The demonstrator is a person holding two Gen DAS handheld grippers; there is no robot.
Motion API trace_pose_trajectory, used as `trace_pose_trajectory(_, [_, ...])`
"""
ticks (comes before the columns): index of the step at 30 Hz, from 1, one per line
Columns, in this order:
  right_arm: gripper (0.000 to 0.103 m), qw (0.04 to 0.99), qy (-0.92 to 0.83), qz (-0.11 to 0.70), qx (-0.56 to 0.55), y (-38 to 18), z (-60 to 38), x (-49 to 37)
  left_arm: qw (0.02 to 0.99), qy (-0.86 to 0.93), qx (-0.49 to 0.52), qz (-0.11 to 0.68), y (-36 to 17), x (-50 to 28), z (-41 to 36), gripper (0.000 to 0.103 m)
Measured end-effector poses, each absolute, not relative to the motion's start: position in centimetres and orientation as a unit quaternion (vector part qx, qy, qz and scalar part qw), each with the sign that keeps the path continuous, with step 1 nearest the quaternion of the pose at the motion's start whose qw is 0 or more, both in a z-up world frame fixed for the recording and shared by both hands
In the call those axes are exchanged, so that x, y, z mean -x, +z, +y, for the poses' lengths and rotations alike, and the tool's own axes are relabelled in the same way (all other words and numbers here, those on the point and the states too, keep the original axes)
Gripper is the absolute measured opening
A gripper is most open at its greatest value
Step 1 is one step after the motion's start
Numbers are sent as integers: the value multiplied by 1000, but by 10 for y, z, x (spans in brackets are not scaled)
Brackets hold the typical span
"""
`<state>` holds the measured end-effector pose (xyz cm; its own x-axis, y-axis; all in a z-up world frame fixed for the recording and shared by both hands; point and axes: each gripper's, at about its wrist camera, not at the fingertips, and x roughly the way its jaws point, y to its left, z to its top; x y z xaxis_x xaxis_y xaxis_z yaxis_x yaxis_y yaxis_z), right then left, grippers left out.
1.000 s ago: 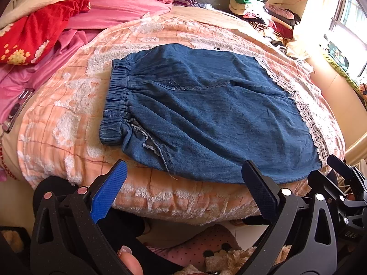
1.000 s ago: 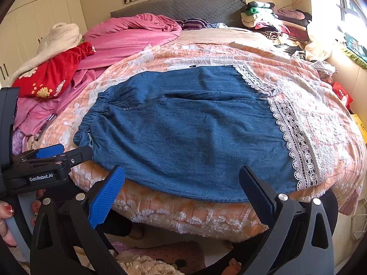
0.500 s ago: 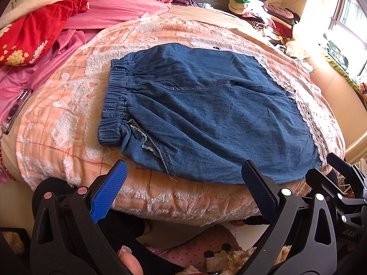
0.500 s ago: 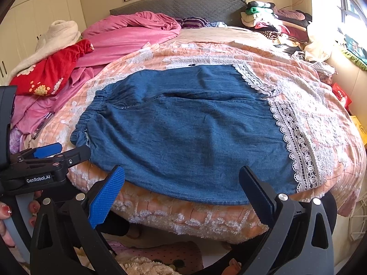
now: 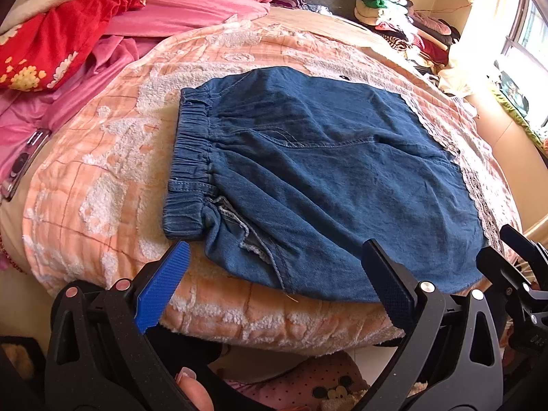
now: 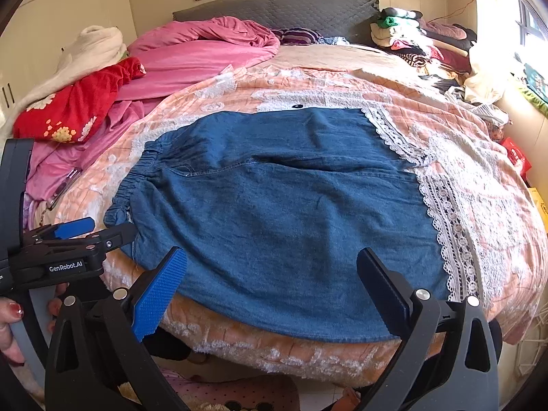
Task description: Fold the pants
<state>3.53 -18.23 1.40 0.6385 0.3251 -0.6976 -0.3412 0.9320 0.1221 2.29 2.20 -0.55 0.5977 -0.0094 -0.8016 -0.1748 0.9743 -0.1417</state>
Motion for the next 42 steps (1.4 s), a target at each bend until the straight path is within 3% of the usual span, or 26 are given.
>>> trace_pose_trajectory(24, [99,878,289,380,41,29,-107,-205,879,103,128,447,-15,-138,150,94])
trace_pose_trajectory(32, [99,862,298,393,115,14,-82,-275,871,56,148,465,-38,-188,173,94])
trace_pose_trajectory(36, [99,849,315,399,142,2,-68,-303,869,42,143,472,-51,-205,172,80])
trace_pose_trajectory(38, [99,840,326,405,152,-4,-59,-314,869,36,140,473,-56,-213,171,59])
trace_pose_trajectory(40, [99,834,334,407,165,-10,-49,-323,871,35,138,470,-58,-217,171,51])
trace_pose_trajectory(42, [99,826,346,405,185,-16,-40,-330,874,26,146,462,-54,-216,174,34])
